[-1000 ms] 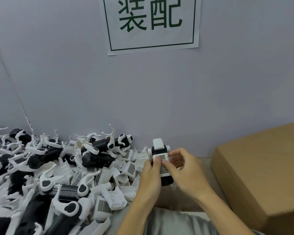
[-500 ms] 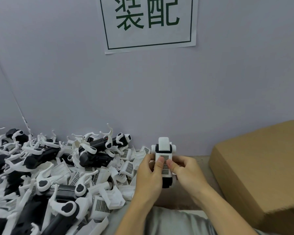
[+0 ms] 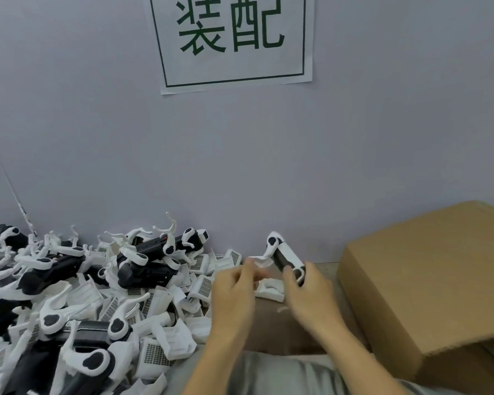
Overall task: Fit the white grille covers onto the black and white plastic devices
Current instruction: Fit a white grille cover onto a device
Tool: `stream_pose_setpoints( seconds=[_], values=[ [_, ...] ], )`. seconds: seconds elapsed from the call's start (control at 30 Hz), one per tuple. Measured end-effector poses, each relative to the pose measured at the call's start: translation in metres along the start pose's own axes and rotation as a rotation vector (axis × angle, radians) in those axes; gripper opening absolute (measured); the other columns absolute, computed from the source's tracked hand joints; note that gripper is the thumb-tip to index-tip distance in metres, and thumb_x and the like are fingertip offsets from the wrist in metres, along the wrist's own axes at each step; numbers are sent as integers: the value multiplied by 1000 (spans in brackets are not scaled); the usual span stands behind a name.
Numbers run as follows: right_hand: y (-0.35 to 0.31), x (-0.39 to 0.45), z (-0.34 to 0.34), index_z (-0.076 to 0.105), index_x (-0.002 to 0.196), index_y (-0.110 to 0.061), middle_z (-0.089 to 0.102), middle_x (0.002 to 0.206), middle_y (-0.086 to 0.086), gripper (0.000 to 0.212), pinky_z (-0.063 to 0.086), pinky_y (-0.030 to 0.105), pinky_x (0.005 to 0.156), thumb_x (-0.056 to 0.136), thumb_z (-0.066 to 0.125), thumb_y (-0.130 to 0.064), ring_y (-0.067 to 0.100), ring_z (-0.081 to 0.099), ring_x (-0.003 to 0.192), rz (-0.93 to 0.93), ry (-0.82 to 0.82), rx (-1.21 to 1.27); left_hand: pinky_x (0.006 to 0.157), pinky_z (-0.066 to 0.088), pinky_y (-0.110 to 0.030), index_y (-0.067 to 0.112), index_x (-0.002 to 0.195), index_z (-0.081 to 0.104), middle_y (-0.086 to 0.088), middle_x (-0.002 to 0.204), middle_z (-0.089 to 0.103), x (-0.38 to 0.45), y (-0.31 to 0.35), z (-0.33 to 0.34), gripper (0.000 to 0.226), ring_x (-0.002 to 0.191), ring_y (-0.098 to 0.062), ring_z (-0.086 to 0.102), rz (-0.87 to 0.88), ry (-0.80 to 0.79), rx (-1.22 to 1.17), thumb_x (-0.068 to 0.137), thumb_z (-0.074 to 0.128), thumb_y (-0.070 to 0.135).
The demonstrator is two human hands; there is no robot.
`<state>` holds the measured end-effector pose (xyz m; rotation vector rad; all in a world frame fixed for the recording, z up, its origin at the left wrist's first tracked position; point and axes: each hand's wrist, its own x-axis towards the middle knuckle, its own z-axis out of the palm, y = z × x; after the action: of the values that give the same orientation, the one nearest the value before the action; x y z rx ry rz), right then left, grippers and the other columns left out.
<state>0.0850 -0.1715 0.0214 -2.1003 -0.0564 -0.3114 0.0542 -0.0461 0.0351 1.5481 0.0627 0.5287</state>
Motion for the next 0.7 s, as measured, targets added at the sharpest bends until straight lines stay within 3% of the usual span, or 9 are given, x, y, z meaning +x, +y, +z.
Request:
stream_pose_setpoints(
  seconds=[0.07, 0.13, 0.23, 0.33, 0.37, 0.43, 0.5, 0.63, 0.7],
  values=[
    [1, 10, -21, 56, 74, -13, 68, 77, 7, 31, 48, 33, 65, 94, 45, -35, 25, 62, 72, 188, -54, 63, 75, 54, -37, 14, 63, 75, -4, 72, 75, 0, -2, -6, 49, 76, -21, 70, 62, 114, 0, 103, 48, 18],
    [-4, 12, -40, 58, 83, -11, 66, 74, 15, 29, 53, 40, 75, 94, 46, -34, 32, 62, 70, 352, -246, 289, 67, 50, -36, 5, 64, 71, -8, 68, 72, 2, -8, -12, 49, 73, -27, 67, 29, 218, -67, 104, 45, 17],
    [-24, 11, -66, 53, 94, -12, 55, 66, 16, 21, 49, 29, 59, 98, 43, -29, 25, 55, 52, 392, -328, 680, 64, 46, -35, 0, 67, 67, -17, 69, 69, 4, -16, -14, 48, 72, -35, 62, -30, 238, -112, 105, 44, 17],
    [-45, 16, -104, 55, 109, -8, 54, 74, 17, 31, 48, 26, 54, 101, 34, -29, 23, 57, 55, 156, -25, 1298, 64, 44, -36, 0, 68, 68, -11, 63, 70, 3, -19, -11, 47, 66, -30, 60, -34, 174, -101, 105, 44, 18],
    [-48, 18, -119, 56, 121, -4, 60, 88, 19, 42, 53, 28, 65, 103, 33, -34, 25, 64, 67, 35, 108, 1482, 63, 43, -36, 0, 70, 68, -9, 62, 70, 3, -19, -10, 47, 64, -28, 59, -31, 141, -106, 105, 43, 18],
    [-44, 20, -149, 28, 152, 0, 53, 134, 24, 67, 53, 39, 95, 105, 29, -47, 32, 66, 97, -117, 317, 1692, 60, 41, -35, -1, 71, 69, -11, 65, 72, 2, -18, -6, 46, 61, -25, 59, -35, 73, -121, 105, 43, 17],
    [-37, 21, -159, 14, 156, -1, 42, 147, 22, 72, 50, 42, 101, 106, 25, -51, 32, 63, 103, -104, 389, 1663, 58, 41, -34, 0, 71, 70, -14, 67, 72, 0, -20, -2, 45, 60, -24, 59, -27, 9, -101, 105, 44, 15],
    [-33, 19, -120, 66, 116, 0, 75, 97, 15, 38, 51, 29, 70, 104, 38, -22, 20, 72, 76, 94, 197, 936, 54, 43, -22, 4, 69, 71, -9, 66, 72, -5, -20, 6, 43, 55, -11, 60, -42, -84, 80, 103, 48, 15],
    [-38, 12, -85, 73, 98, -11, 77, 83, 4, 26, 51, 27, 66, 99, 48, -17, 15, 72, 68, 70, -2, 509, 55, 47, -19, 6, 71, 70, -4, 64, 71, -10, -22, 7, 37, 54, -4, 58, -59, -114, 188, 102, 51, 13]
  ],
)
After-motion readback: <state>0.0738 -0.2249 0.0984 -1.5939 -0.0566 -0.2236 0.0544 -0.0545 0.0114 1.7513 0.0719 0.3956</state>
